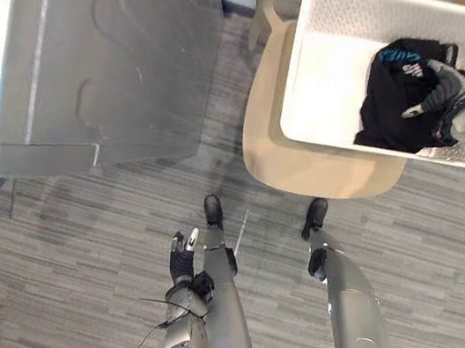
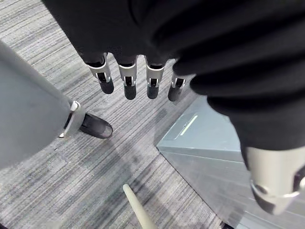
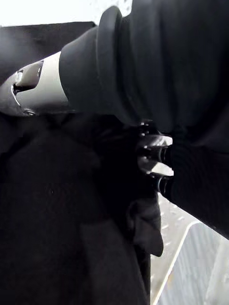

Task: Pick up the laundry basket with both hands and put the clothes into the washing machine.

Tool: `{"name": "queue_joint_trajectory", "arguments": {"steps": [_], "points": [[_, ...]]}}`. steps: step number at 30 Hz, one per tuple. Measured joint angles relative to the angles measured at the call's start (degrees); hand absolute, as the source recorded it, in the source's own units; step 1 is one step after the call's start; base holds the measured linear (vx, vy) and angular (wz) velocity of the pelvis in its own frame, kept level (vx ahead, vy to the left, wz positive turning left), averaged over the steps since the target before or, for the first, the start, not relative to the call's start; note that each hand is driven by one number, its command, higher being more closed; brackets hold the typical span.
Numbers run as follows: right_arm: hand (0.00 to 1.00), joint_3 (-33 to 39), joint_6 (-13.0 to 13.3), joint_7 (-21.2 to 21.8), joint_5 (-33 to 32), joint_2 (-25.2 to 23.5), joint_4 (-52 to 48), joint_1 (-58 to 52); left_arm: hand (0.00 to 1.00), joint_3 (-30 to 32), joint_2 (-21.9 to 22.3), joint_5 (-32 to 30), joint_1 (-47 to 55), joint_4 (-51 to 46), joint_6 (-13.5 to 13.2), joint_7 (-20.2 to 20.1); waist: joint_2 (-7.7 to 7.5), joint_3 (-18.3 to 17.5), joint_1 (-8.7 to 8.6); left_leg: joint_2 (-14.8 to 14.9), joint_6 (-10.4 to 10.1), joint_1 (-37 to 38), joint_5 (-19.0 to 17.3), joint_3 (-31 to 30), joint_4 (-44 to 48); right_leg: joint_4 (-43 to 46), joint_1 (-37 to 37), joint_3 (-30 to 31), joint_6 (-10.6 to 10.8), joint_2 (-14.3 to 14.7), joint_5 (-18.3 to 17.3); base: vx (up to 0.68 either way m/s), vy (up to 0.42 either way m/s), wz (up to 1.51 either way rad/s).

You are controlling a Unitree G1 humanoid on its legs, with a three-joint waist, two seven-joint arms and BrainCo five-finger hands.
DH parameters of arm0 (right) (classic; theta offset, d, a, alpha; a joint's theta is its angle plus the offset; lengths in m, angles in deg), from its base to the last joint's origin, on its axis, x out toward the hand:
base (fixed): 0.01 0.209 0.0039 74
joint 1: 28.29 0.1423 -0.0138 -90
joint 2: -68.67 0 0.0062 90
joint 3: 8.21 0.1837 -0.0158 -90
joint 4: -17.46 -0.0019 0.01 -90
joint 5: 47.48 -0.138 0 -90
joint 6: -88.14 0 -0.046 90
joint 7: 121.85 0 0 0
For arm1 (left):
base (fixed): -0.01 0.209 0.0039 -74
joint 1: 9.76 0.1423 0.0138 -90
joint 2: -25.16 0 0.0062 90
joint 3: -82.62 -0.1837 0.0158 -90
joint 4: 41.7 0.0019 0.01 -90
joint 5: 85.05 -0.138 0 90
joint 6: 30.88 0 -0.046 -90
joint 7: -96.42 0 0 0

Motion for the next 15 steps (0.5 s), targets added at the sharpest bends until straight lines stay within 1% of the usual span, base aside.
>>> {"name": "queue_joint_trajectory", "arguments": {"steps": [2,6,7,8,9,11,12,14,15], "points": [[0.00,-1.32,0.05,-0.65,0.74,0.54,0.48,0.77,0.00,-0.31,0.05,1.10,0.00,-1.24,-0.26,-0.06,-0.06,0.22,0.11,-0.02,-0.03,0.00,0.81,0.27,-1.10,0.56,-0.83,-0.08,-0.02,-0.14,-0.01,0.00,-0.012,0.02],[0.00,-6.06,0.59,-1.89,1.70,3.11,2.61,3.92,0.00,-2.49,1.10,5.77,0.09,-6.01,-1.63,-0.96,0.65,0.72,0.56,-0.59,0.01,-0.02,4.04,1.15,-5.66,2.03,-3.71,-0.18,-0.69,-0.84,-0.47,-0.02,-0.033,0.05],[1.00,-6.38,0.71,-2.15,1.70,3.50,2.71,4.31,0.00,-2.85,1.53,6.23,0.11,-6.84,-1.75,-1.28,0.92,0.87,0.55,-0.78,0.05,-0.03,4.42,1.14,-6.31,2.18,-4.04,-0.21,-0.74,-0.99,-0.50,-0.03,-0.012,0.07],[1.00,-7.42,0.75,-2.62,0.87,4.13,2.90,5.23,0.00,-4.31,2.04,7.32,0.26,-8.88,-1.86,-1.35,1.34,1.20,0.63,-1.02,0.09,-0.06,4.90,1.36,-7.32,2.51,-4.67,-0.16,-0.75,-1.26,-0.51,-0.03,-0.001,0.07],[1.00,-7.79,0.86,-2.92,-0.04,4.33,2.98,5.56,0.00,-5.07,2.15,7.74,0.29,-9.93,-1.85,-1.47,1.47,1.33,0.63,-1.10,0.20,-0.17,5.07,1.44,-7.61,2.52,-4.91,-0.15,-0.76,-1.32,-0.50,-0.03,0.003,0.03],[1.00,-9.01,1.36,-3.64,-3.95,5.22,3.83,6.59,0.00,-7.22,2.10,8.62,0.31,-13.46,-1.85,-2.73,1.48,1.33,0.73,-1.13,0.17,-0.99,5.46,1.52,-7.88,2.53,-5.81,-0.08,-0.92,-1.35,-0.37,-0.04,-0.001,-0.01],[1.00,-9.73,1.45,-3.54,-7.10,6.05,4.13,7.40,0.00,-8.27,2.13,8.84,0.31,-15.26,-1.92,-3.80,1.48,1.33,1.17,-1.03,0.16,-1.13,5.48,1.66,-7.89,2.51,-6.04,0.03,-1.06,-1.26,-0.26,-0.03,-0.008,-0.04],[1.00,-9.64,1.84,-3.54,-10.54,6.18,4.03,7.44,0.00,-8.72,2.25,9.85,0.30,-16.34,-1.93,-4.38,1.48,1.33,1.53,-0.96,0.16,-1.14,5.48,1.91,-7.90,2.48,-6.23,0.12,-1.16,-1.17,-0.18,-0.01,-0.020,-0.06],[1.00,-9.28,2.70,-3.55,-14.09,5.67,3.70,7.44,0.00,-8.65,2.38,9.90,0.31,-16.94,-1.94,-4.78,1.48,1.33,1.44,-0.88,0.17,-1.22,5.48,2.05,-7.89,2.31,-6.31,0.19,-1.32,-1.08,-0.04,0.00,-0.025,-0.06]]}}
